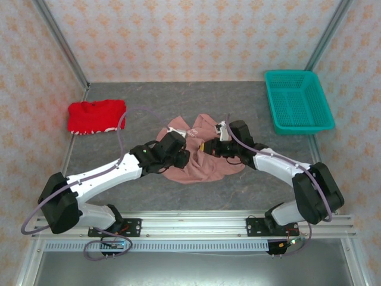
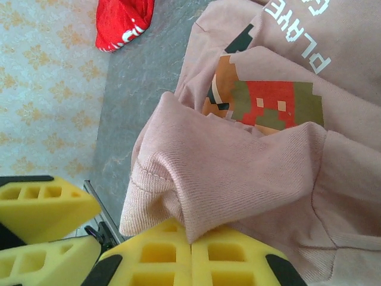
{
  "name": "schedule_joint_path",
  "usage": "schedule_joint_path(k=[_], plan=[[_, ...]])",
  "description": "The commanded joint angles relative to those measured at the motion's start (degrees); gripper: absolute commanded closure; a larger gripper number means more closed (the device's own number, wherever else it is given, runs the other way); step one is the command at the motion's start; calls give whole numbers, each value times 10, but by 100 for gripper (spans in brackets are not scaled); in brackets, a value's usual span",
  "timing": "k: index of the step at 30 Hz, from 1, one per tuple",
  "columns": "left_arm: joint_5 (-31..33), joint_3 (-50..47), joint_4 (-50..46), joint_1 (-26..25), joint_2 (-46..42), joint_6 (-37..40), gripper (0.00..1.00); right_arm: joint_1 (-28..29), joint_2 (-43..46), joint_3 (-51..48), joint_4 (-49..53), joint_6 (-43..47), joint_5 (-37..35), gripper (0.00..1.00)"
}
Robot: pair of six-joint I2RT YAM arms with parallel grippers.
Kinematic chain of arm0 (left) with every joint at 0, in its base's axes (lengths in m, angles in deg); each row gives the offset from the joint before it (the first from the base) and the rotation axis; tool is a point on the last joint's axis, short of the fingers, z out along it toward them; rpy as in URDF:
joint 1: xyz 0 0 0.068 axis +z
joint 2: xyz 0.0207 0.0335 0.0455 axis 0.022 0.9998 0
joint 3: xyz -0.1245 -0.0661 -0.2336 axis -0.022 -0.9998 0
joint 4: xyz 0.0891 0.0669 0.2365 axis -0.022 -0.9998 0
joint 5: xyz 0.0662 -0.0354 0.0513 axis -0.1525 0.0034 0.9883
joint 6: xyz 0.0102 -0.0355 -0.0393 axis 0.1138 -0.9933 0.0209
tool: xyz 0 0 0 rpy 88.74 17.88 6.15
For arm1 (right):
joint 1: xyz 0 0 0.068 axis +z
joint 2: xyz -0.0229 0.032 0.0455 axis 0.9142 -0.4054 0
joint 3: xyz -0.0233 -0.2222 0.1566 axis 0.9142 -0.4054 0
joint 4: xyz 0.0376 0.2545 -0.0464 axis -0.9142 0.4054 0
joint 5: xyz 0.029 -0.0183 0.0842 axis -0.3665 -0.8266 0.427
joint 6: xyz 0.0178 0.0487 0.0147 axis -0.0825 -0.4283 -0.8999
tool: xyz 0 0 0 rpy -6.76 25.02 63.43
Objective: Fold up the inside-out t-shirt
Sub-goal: Adjust the T-shirt at the center of the table.
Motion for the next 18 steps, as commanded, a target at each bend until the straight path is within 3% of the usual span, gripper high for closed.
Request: schedule_joint_path(k=[1,4,10,18], plan=[[-26,52,19,-2,53,45,69,-7,1,15,-24,-10,11,100],[-11,95,10,3,110,63,69,-12,12,8,-14,-10,4,100],[-42,136,7,13,182,96,58,-22,29,-1,1,-5,-3,100],[-27,155,2,22,228,108,60,-24,38,-8,12,0,-9,100]])
